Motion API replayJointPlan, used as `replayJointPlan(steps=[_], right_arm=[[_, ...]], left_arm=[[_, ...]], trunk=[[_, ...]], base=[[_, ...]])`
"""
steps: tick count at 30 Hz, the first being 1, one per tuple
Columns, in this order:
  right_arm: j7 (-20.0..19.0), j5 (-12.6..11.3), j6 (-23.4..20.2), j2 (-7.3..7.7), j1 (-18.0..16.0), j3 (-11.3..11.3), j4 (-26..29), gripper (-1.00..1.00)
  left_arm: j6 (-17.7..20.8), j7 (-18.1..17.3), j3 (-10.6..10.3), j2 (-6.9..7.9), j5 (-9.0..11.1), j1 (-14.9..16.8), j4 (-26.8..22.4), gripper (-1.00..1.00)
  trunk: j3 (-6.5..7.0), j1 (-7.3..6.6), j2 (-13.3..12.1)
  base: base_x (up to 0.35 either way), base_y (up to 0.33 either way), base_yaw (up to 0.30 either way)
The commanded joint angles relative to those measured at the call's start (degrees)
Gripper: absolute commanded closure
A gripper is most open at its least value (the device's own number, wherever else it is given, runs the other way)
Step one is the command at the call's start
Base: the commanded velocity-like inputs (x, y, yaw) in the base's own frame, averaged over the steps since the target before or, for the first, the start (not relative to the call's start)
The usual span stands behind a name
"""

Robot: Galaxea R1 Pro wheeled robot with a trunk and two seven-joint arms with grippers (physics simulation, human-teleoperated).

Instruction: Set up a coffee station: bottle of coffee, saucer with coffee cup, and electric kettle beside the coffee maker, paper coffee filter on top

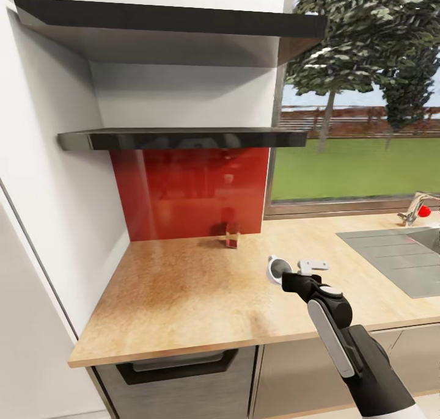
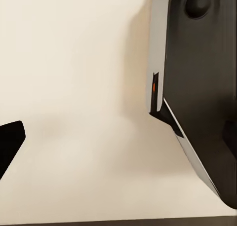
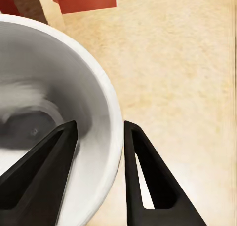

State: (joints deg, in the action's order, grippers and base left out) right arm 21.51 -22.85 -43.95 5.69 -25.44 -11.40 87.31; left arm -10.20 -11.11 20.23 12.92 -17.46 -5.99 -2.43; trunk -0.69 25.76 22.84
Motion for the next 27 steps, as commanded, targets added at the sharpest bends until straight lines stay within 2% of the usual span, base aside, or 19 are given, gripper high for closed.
replayJointPlan(steps=[1,9,16,27], right_arm=[[0.54,-0.62,-0.08,0.07,-0.05,-0.04,0.02,1.0],[0.55,-0.62,-0.08,0.08,-0.05,0.14,-0.03,1.0],[0.62,-0.62,-0.08,0.06,-0.05,0.15,0.02,1.0],[0.64,-0.62,-0.08,0.09,-0.05,0.15,-0.03,1.0]], left_arm=[[-0.09,-0.23,0.47,-0.1,-0.54,0.0,-0.11,-1.0],[-0.08,-0.16,0.47,-0.26,-0.49,0.18,-0.12,-1.0],[-0.08,-0.05,0.48,-0.64,-0.52,0.2,-0.12,-1.0],[-0.15,-0.05,0.43,-0.92,-0.51,0.24,-0.2,-1.0]], trunk=[[-0.07,0.03,0.09],[-0.07,0.03,0.09],[-0.07,0.03,0.09],[-0.07,0.03,0.09]], base=[[0.0,-0.186,0.0],[0.0,-0.251,-0.034],[0.032,-0.27,-0.265],[0.156,-0.248,-0.298]])
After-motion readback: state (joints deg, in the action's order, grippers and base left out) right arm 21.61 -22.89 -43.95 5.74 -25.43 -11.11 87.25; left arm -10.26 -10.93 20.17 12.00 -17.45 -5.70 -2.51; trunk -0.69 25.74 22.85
